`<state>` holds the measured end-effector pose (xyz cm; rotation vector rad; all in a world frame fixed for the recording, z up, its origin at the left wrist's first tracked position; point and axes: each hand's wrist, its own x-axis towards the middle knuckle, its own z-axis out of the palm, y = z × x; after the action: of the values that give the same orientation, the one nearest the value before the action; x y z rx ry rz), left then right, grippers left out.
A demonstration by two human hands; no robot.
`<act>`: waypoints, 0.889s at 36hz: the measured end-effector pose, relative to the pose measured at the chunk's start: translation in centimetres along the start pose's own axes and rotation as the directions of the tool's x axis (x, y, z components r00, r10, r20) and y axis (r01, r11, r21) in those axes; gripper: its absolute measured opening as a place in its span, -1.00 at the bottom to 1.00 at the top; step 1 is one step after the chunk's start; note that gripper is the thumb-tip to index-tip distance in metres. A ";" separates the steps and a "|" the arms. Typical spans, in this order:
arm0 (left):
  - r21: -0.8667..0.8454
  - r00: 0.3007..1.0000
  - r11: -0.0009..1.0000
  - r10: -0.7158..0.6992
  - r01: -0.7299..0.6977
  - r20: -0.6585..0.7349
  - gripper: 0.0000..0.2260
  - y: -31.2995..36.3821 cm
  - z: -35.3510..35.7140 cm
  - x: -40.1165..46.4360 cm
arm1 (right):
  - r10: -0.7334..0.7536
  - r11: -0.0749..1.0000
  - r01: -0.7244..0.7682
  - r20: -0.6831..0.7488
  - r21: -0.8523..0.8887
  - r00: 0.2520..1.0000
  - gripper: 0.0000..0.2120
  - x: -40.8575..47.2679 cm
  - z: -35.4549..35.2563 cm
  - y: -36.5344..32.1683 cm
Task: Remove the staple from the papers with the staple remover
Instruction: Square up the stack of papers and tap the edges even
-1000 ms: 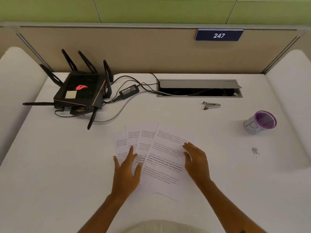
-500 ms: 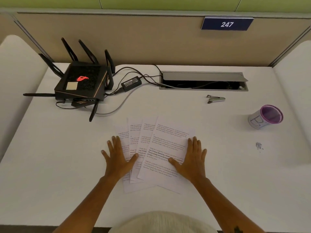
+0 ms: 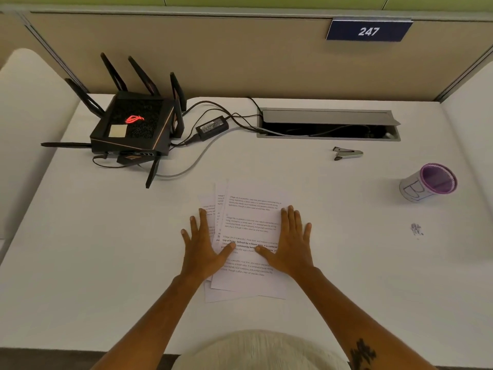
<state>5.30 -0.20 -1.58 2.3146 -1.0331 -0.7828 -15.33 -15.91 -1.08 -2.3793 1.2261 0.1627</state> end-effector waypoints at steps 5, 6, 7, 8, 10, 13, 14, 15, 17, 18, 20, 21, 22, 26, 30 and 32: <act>-0.009 0.999 0.999 0.038 -0.038 0.012 0.10 0.8 0.5 0.0 | -0.023 1.000 0.024 0.011 -0.005 1.000 0.28 0.3 0.4 -0.9; -0.014 0.999 0.999 0.043 -0.043 0.011 0.08 0.9 0.6 0.0 | -0.027 1.000 0.027 0.012 -0.009 1.000 0.28 0.3 0.5 -1.0; -0.018 0.999 0.999 0.044 -0.044 0.011 0.07 1.1 0.7 0.0 | -0.029 1.000 0.030 0.012 -0.011 0.999 0.28 0.3 0.5 -1.0; -0.020 0.999 0.999 0.043 -0.043 0.011 0.07 1.3 0.8 0.0 | -0.032 0.999 0.032 0.009 -0.011 0.999 0.27 0.4 0.6 -1.1; -0.028 0.999 0.999 0.041 -0.040 0.005 0.07 1.6 0.8 -0.1 | -0.032 0.999 0.032 0.008 -0.012 0.999 0.27 0.4 0.7 -1.1; -0.075 0.999 0.997 0.026 -0.028 -0.021 0.06 2.0 0.8 -0.2 | -0.030 0.999 0.030 0.003 -0.015 1.000 0.27 0.4 0.9 -1.0; -0.093 0.999 0.995 0.020 -0.023 -0.031 0.05 2.2 0.7 -0.1 | -0.030 0.999 0.030 0.002 -0.011 1.000 0.28 0.4 0.9 -0.9; -0.103 0.999 0.995 0.011 -0.015 -0.039 0.05 2.4 0.7 -0.1 | -0.028 1.000 0.028 0.003 -0.011 1.000 0.27 0.4 1.0 -0.9; -0.099 0.999 0.995 -0.003 -0.002 -0.046 0.06 2.7 0.7 0.1 | -0.023 1.000 0.023 0.008 -0.018 1.000 0.27 0.4 1.0 -0.9; -0.093 0.999 0.996 -0.003 -0.002 -0.051 0.06 2.8 0.7 0.1 | -0.022 1.000 0.022 0.009 -0.021 1.000 0.27 0.4 1.0 -0.8; -0.106 0.998 0.994 0.003 -0.010 -0.068 0.07 2.9 0.6 0.3 | -0.022 1.000 0.022 0.005 -0.019 1.000 0.27 0.4 1.0 -0.8; -0.116 0.997 0.993 0.002 -0.012 -0.080 0.07 2.8 0.5 0.5 | -0.023 1.000 0.023 0.001 -0.015 1.000 0.27 0.4 1.0 -0.7; -0.118 0.996 0.993 0.001 -0.011 -0.090 0.08 2.8 0.2 0.7 | -0.024 1.000 0.024 -0.002 -0.013 1.000 0.27 0.4 1.0 -0.7; -0.065 0.998 0.998 0.018 -0.021 -0.057 0.10 2.6 -0.3 1.9 | -0.034 0.999 0.033 -0.012 -0.009 0.999 0.28 0.2 0.9 -0.5; -0.014 1.000 1.000 0.011 -0.011 0.006 0.09 2.2 -0.9 3.2 | -0.031 0.999 0.031 -0.013 -0.019 0.999 0.27 0.1 0.9 -0.4; 0.016 0.999 1.000 0.014 -0.015 0.028 0.10 2.0 -1.0 3.5 | -0.032 0.999 0.032 -0.012 -0.014 0.999 0.27 0.1 0.9 -0.4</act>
<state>6.86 -3.91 -0.68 2.3137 -1.0714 -0.8064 -14.91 -15.43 -1.75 -2.4139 1.1953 0.1472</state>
